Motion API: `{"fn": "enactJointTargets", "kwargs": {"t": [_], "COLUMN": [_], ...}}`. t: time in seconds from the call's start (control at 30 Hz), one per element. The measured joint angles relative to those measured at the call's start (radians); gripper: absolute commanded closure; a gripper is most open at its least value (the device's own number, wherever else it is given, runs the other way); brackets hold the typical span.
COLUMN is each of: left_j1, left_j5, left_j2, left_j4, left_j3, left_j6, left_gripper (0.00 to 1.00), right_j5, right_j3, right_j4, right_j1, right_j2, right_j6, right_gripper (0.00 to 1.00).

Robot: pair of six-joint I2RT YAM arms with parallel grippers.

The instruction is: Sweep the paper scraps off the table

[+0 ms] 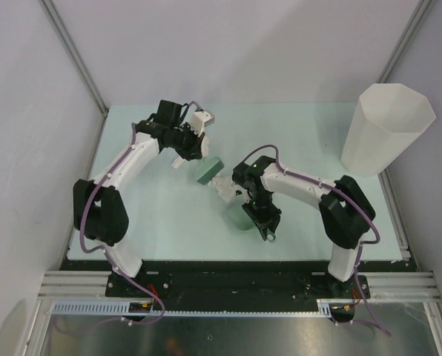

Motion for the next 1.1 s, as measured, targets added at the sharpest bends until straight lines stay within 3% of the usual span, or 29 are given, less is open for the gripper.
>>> {"fn": "enactJointTargets", "kwargs": {"t": [0.27, 0.57, 0.87, 1.1], "left_j1": [-0.016, -0.06, -0.032, 0.008], "left_j5": [0.046, 0.22, 0.249, 0.352], "left_j2": [0.027, -0.032, -0.117, -0.259], "left_j4": [0.004, 0.035, 0.03, -0.014], "left_j3": [-0.004, -0.135, -0.165, -0.165], "left_j6": [-0.01, 0.003, -0.003, -0.024], "left_gripper": [1.0, 1.0, 1.0, 1.0], "right_j5": [0.001, 0.009, 0.011, 0.039], "right_j3": [0.007, 0.114, 0.042, -0.031], "right_j4": [0.05, 0.134, 0.242, 0.331], "right_j1": [-0.06, -0.093, -0.106, -0.115], "right_j2": [0.198, 0.252, 0.193, 0.115], "right_j6": [-0.043, -0.046, -0.037, -0.011], "right_gripper": [1.0, 1.0, 1.0, 1.0]}}
